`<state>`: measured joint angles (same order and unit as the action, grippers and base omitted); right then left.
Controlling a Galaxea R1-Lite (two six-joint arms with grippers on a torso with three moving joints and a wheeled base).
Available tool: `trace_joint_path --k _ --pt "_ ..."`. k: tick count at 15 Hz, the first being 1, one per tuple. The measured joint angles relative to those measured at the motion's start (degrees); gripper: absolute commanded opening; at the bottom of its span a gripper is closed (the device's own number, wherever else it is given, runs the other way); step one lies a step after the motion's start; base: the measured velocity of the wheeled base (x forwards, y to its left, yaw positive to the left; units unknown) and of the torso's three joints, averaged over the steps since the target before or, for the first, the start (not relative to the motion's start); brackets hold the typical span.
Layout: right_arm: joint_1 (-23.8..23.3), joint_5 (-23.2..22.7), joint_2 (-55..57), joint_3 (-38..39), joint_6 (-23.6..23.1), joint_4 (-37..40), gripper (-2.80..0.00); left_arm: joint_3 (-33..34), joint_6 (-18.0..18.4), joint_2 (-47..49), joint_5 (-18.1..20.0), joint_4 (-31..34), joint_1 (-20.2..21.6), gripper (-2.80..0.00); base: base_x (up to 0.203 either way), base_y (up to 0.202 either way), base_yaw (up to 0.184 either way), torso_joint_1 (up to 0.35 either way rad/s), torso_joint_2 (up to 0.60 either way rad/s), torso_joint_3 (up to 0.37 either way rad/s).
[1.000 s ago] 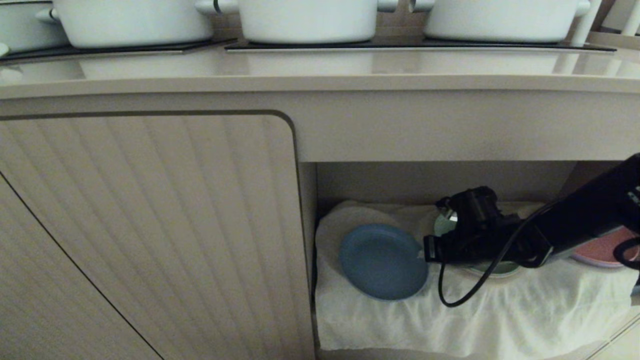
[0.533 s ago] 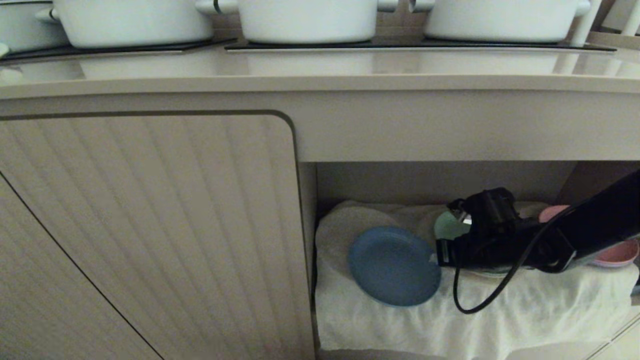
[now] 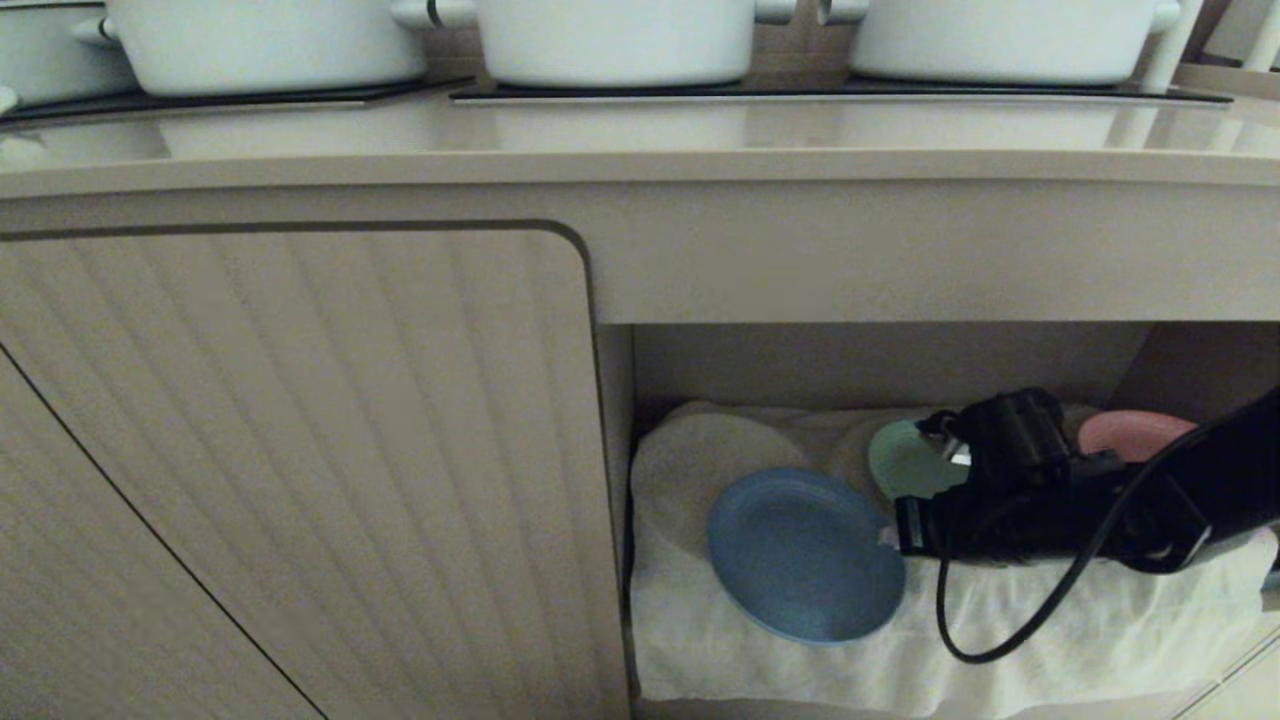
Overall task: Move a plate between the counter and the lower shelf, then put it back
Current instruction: Pick up the plate in the cupboard, then put the plate
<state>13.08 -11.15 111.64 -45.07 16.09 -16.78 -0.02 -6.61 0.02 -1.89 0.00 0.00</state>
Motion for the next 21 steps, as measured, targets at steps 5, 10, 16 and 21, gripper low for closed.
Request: trace_joint_path --k 5,10,16,21 --pt "0.0 0.0 -4.0 4.2 -0.2 -0.1 -2.80 0.0 0.0 0.0 0.0 0.0 0.0 -2.80 0.000 0.000 0.000 0.000 0.00 0.000" --pt "0.0 -0.1 -7.8 9.8 -2.2 -0.3 -2.80 0.0 0.0 0.0 0.0 0.0 0.0 -2.80 0.000 0.000 0.000 0.000 0.00 0.000" --pt "0.0 -0.1 -13.5 16.8 -2.2 -0.3 -2.80 0.0 0.0 0.0 0.0 0.0 0.0 -2.80 0.000 0.000 0.000 0.000 0.00 0.000" --pt "0.0 -0.1 -19.7 23.7 -2.2 -0.4 -2.80 0.0 0.0 0.0 0.0 0.0 0.0 -2.80 0.000 0.000 0.000 0.000 0.00 0.000"
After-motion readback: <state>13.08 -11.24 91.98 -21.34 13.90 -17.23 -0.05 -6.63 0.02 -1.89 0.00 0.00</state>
